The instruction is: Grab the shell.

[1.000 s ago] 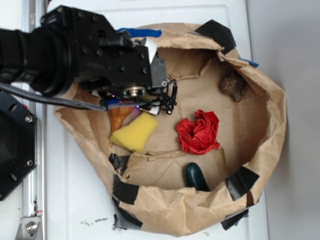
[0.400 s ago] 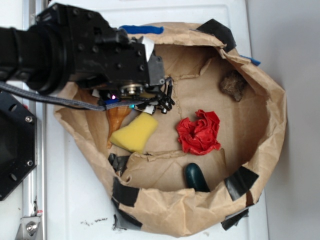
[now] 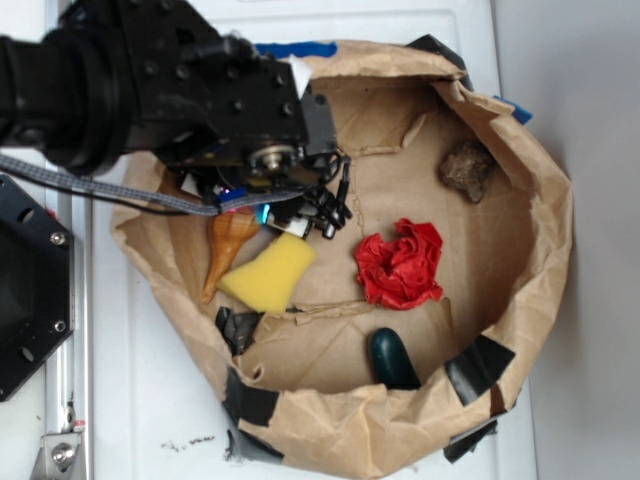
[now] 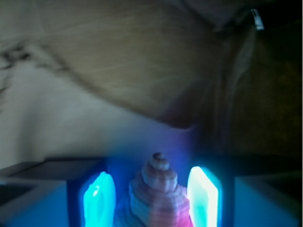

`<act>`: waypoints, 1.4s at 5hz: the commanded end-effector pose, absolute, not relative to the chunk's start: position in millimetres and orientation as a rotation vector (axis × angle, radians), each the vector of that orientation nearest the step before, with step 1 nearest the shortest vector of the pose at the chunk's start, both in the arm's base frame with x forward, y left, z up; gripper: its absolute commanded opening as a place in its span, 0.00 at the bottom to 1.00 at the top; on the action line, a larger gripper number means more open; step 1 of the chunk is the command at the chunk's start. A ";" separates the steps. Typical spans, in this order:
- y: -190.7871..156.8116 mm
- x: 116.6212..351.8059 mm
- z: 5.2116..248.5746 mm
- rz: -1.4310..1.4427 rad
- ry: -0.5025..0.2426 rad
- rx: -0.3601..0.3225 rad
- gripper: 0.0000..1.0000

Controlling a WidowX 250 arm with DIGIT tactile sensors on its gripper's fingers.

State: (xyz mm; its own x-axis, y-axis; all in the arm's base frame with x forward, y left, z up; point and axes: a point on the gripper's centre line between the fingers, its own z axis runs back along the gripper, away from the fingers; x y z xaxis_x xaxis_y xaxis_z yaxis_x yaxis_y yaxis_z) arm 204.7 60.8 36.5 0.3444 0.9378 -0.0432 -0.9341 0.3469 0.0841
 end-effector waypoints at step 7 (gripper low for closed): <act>23.2 270.9 157.6 0.507 -0.308 -0.133 0.00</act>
